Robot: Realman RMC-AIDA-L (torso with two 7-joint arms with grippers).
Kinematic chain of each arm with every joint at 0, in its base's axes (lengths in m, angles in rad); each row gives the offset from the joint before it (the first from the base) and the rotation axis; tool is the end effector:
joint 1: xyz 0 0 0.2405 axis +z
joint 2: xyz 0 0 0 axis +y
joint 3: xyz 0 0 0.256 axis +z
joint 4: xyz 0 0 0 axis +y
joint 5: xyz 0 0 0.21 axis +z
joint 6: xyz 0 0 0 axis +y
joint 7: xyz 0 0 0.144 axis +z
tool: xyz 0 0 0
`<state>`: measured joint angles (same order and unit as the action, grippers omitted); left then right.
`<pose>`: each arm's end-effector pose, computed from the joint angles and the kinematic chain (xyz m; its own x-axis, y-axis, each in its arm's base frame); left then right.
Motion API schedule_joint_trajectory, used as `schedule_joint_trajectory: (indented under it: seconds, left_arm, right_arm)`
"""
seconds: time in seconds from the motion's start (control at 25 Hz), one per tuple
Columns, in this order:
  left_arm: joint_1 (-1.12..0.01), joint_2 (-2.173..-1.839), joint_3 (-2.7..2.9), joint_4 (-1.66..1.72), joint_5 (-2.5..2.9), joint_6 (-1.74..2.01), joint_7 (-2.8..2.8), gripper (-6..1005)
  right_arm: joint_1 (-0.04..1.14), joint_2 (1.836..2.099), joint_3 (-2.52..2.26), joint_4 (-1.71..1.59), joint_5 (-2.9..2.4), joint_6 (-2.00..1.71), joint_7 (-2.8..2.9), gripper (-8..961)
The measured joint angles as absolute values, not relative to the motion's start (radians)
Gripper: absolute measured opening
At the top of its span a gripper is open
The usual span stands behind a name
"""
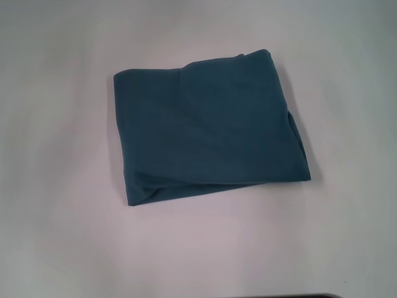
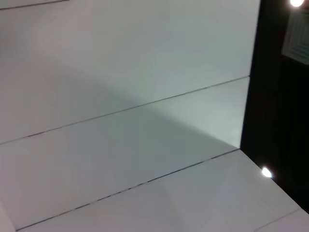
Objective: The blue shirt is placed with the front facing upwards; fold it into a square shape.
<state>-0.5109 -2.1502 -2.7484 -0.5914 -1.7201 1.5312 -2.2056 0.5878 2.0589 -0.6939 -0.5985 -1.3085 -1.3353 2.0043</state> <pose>-0.2536 0.3534 0.0699 -0.3781 0.4947 0.7825 0.6814 -0.4235 0.5970 0.2205 0.4004 0.0728 -0.0676 -0.4575 -0.8866 -0.7848 -0.5243 0.3304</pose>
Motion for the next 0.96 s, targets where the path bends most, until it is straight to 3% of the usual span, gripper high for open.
schedule_joint_trajectory:
  seconds: [0.96]
  left_arm:
    - [-0.492, -2.134, -2.707, -0.592, -1.771, 1.571, -2.13, 860]
  right_arm:
    - [0.568, 2.051, -0.693, -0.608, -1.277, -1.401, 1.971, 924]
